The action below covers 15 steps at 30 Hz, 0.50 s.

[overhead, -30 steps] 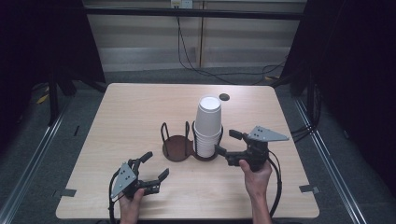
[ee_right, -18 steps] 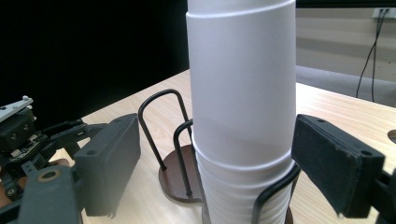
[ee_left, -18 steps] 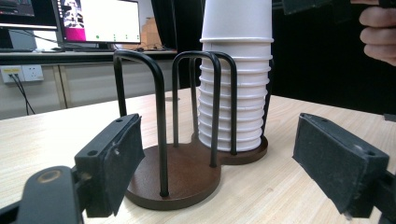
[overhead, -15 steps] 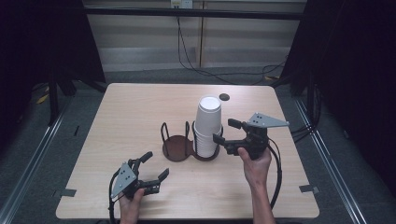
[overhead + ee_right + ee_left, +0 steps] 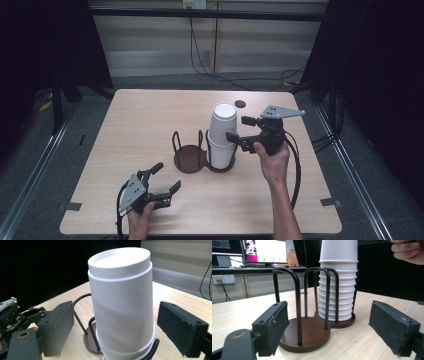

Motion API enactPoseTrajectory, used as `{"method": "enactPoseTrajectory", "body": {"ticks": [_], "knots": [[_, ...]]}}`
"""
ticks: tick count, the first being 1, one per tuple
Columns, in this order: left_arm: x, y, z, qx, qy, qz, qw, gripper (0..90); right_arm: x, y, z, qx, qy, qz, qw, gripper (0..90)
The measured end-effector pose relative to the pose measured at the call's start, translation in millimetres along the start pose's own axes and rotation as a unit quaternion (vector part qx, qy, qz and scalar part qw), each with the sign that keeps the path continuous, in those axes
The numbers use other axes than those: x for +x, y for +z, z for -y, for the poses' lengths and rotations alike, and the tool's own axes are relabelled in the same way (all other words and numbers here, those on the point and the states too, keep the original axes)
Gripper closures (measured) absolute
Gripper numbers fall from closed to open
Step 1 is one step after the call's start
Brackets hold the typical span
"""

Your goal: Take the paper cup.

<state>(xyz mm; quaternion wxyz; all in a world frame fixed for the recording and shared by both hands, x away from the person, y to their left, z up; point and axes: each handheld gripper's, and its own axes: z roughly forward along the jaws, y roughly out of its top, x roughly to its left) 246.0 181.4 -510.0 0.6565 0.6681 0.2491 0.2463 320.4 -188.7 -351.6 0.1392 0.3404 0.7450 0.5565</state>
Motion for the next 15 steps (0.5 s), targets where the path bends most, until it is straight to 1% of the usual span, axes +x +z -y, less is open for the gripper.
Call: {"method": "enactPoseTrajectory", "body": {"ticks": [8,10,11,13,15], "knots": [[0.1,0.0,0.0,0.000,0.000,0.000,1.0000,15.8,-3.4,13.7,-24.8,0.029,-0.018,0.002,0.9994,14.4],[0.1,0.0,0.0,0.000,0.000,0.000,1.0000,15.8,-3.3,16.8,-29.0,0.036,-0.022,0.003,0.9991,14.4],[0.0,0.0,0.0,0.000,0.000,0.000,1.0000,15.8,-3.7,18.8,-31.1,0.043,-0.022,-0.001,0.9988,14.4],[0.1,-0.1,0.0,0.000,0.001,0.000,1.0000,15.8,-4.7,22.2,-34.6,0.048,-0.020,-0.003,0.9987,14.4],[0.1,-0.1,0.0,0.000,0.000,0.000,1.0000,15.8,-4.5,24.9,-36.6,0.050,-0.024,0.001,0.9985,14.4]]}}
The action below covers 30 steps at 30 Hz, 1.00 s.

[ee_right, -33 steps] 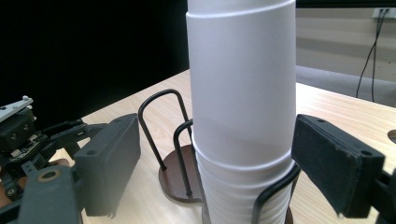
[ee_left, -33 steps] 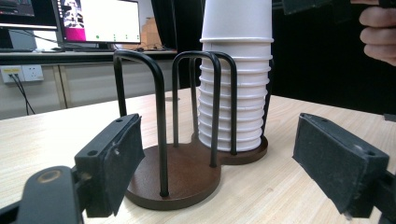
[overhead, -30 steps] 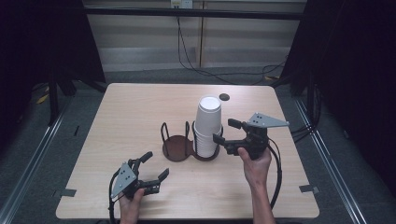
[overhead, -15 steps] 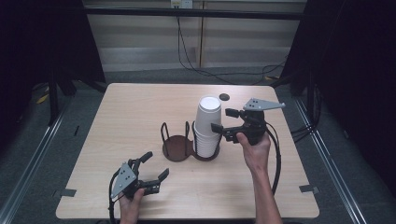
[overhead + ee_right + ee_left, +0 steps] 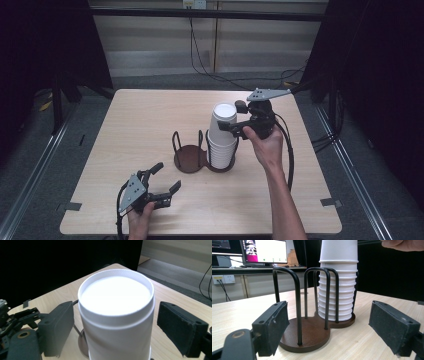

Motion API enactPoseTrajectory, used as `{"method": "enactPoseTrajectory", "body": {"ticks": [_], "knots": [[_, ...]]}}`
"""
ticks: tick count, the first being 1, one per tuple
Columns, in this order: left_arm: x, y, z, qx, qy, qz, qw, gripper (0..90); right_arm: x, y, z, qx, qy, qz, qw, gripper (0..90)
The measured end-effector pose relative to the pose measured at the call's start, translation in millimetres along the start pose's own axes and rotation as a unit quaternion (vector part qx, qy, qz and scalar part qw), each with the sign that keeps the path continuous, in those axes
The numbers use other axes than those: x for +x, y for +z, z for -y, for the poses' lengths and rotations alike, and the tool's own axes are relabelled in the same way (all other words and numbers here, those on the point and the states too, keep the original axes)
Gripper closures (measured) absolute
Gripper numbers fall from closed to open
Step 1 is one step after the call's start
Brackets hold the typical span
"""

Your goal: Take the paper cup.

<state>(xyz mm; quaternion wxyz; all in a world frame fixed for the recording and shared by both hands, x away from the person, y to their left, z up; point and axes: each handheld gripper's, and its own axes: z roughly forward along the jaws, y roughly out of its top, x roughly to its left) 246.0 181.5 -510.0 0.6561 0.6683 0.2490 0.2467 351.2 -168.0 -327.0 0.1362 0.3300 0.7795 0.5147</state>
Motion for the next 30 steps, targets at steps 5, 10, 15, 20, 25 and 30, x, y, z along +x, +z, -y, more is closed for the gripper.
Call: {"method": "enactPoseTrajectory", "body": {"ticks": [5,10,15,20,25,30], "knots": [[-0.1,0.0,0.0,0.000,0.000,0.000,1.0000,15.8,-2.1,10.3,-4.7,0.025,-0.004,-0.006,0.9996,14.4],[0.0,0.1,0.0,0.000,0.000,0.001,1.0000,15.8,-0.3,19.1,-9.2,0.043,-0.012,-0.005,0.9990,14.9],[0.0,0.0,0.0,0.000,0.000,0.000,1.0000,15.8,-0.5,23.2,-8.4,0.053,-0.013,0.001,0.9985,17.5],[0.1,0.0,0.0,0.000,0.000,0.001,1.0000,15.8,-2.7,24.3,-8.1,0.061,-0.010,0.001,0.9981,19.6],[0.1,0.0,0.0,0.000,0.000,0.001,1.0000,15.8,-2.3,24.4,-8.8,0.065,-0.013,0.000,0.9978,20.4],[0.1,0.0,0.0,0.000,0.000,0.001,1.0000,15.8,-0.7,24.4,-12.4,0.077,-0.021,0.005,0.9968,21.0]]}}
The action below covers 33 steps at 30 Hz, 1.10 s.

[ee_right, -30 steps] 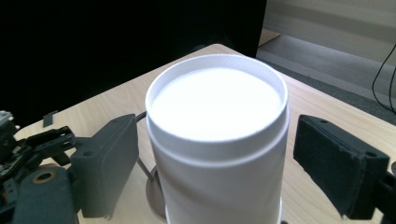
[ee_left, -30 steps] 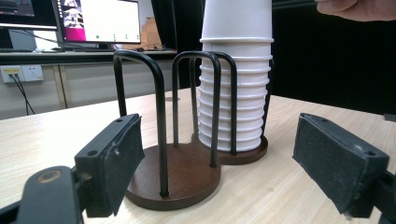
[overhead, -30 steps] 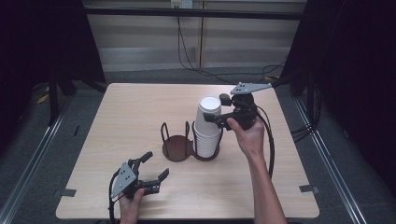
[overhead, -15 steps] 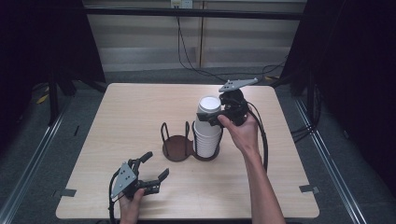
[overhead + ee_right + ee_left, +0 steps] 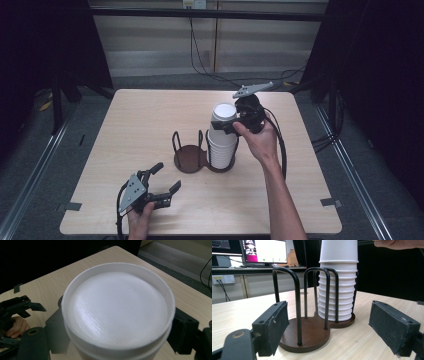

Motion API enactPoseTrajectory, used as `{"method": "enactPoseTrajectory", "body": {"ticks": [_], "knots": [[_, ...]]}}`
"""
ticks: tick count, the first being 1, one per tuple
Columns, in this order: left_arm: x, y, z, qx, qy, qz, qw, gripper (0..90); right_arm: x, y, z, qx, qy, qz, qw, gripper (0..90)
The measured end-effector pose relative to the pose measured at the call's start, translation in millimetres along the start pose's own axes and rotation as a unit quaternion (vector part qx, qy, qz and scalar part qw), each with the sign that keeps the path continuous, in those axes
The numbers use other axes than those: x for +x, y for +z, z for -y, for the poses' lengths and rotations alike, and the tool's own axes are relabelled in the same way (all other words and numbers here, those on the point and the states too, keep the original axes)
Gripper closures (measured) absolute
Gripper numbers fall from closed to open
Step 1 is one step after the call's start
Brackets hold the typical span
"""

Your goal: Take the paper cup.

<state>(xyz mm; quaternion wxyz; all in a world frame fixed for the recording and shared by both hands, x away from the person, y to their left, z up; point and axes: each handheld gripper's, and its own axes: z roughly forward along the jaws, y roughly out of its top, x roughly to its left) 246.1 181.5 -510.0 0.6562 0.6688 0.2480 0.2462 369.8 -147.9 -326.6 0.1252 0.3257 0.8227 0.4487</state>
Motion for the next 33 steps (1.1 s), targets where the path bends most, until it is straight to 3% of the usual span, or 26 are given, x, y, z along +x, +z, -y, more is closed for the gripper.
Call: {"method": "enactPoseTrajectory", "body": {"ticks": [13,33], "knots": [[-0.1,0.0,0.0,0.000,0.000,0.000,1.0000,15.8,-0.8,-7.2,-5.0,-0.014,0.001,-0.005,0.9999,21.6],[-0.1,0.0,0.0,0.000,0.000,0.000,1.0000,15.8,-1.9,-27.0,-6.7,-0.078,0.015,-0.005,0.9968,22.3]]}}
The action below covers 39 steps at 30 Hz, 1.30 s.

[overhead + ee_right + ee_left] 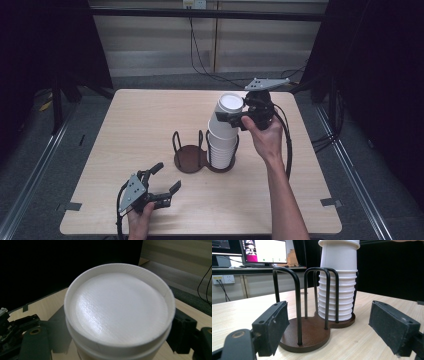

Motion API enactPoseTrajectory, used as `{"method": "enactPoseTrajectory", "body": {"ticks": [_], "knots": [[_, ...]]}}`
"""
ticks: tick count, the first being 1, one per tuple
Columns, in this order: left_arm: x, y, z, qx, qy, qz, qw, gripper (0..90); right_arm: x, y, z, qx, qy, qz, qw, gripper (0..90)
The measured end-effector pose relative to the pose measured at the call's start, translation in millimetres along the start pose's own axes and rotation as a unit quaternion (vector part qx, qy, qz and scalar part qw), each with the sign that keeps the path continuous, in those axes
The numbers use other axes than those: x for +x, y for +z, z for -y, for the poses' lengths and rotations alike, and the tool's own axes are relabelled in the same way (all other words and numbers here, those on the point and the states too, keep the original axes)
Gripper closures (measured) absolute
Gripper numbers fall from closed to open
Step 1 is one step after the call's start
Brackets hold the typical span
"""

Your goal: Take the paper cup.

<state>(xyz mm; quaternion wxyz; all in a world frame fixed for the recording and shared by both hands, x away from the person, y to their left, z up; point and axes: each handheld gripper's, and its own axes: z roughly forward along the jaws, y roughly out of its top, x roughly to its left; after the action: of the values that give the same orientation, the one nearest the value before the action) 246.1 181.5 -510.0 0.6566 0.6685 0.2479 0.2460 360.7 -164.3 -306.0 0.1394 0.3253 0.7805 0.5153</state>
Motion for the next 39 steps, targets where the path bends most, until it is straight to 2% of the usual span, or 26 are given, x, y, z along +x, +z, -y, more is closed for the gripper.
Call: {"method": "enactPoseTrajectory", "body": {"ticks": [17,30,39], "knots": [[0.0,0.0,0.0,0.000,0.000,0.000,1.0000,15.8,3.0,-19.8,-2.2,-0.054,0.004,0.008,0.9985,22.5],[0.0,0.0,0.0,0.000,0.000,0.000,1.0000,15.8,3.0,-35.5,-0.2,-0.097,0.014,0.000,0.9952,22.6],[-0.5,0.2,0.1,-0.001,-0.004,0.000,1.0000,15.8,2.5,-49.0,2.9,-0.132,0.025,-0.009,0.9909,22.7]]}}
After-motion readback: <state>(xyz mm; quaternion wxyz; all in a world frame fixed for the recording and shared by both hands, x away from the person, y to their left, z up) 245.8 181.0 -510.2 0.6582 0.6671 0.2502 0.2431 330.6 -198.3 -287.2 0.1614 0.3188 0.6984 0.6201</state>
